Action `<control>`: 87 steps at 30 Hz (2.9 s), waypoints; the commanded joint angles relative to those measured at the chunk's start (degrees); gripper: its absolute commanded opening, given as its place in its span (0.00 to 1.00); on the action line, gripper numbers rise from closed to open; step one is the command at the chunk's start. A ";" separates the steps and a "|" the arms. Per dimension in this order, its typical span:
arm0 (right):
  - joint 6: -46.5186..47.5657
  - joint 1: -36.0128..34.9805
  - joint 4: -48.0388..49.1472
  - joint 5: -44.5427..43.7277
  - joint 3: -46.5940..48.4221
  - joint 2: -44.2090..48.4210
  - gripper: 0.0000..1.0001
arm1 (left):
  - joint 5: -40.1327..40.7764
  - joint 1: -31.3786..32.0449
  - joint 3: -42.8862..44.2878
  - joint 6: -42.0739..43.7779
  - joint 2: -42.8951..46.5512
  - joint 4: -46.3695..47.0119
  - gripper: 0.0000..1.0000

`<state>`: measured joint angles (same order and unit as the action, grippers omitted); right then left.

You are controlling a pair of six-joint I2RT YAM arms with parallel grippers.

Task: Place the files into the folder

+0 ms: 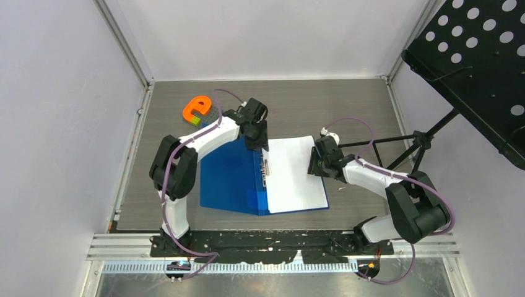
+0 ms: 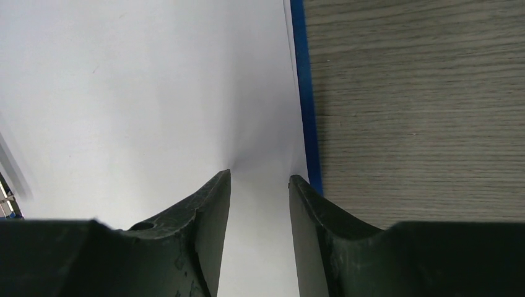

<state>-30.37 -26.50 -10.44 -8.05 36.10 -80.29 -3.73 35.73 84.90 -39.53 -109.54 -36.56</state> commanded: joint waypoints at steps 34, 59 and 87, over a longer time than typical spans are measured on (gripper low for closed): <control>-1.36 -0.17 -1.65 0.43 0.15 -0.77 0.44 | -12.18 -4.00 1.38 0.77 -6.49 6.63 0.42; -1.53 -0.21 -2.06 0.66 0.94 -0.66 0.44 | -15.95 -4.00 -2.49 0.69 -1.20 9.52 0.30; -1.79 -0.69 -2.99 0.62 1.56 -0.63 0.44 | -10.69 -4.27 -4.87 4.75 0.02 7.48 0.32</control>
<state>-30.72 -26.52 -10.68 -8.03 36.77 -80.90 -15.40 31.42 80.29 -36.36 -113.14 -29.23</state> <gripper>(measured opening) 0.441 0.336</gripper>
